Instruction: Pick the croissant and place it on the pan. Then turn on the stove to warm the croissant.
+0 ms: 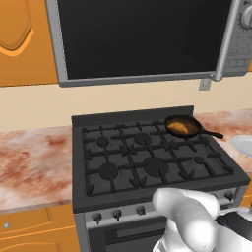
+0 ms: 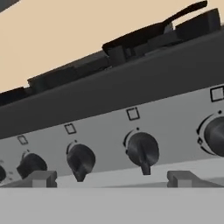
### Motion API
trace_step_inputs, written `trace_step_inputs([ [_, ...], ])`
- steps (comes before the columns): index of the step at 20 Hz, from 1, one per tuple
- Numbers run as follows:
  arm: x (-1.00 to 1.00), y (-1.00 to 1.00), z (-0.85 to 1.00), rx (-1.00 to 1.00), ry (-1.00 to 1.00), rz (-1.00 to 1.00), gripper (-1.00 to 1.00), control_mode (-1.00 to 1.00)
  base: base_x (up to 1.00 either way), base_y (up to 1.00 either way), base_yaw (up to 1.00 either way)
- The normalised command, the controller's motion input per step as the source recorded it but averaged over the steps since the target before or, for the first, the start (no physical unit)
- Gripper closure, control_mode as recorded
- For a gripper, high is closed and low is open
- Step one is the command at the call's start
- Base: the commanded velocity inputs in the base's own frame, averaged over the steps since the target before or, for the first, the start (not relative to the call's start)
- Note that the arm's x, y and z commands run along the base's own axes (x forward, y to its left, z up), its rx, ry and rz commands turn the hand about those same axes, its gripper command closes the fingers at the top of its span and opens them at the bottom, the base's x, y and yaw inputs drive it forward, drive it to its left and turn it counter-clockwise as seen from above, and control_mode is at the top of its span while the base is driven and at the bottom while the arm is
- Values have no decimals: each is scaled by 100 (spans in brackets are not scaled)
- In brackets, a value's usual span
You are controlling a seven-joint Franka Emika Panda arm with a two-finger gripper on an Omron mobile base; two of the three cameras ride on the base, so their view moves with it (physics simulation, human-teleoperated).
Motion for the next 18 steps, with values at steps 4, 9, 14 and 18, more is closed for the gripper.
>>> trace_step_inputs([
  [4, 26, 20, 0, 0, 13, -5, -100, -100, 0, 0, 0],
  [9, 23, 1, -5, 1, 1, 0, -100, -100, 0, 0, 0],
  [14, 9, 0, -13, 3, 0, 0, -100, -100, 0, 0, 0],
  [18, 2, -6, -11, 3, -2, 0, -100, -100, 0, 0, 0],
])
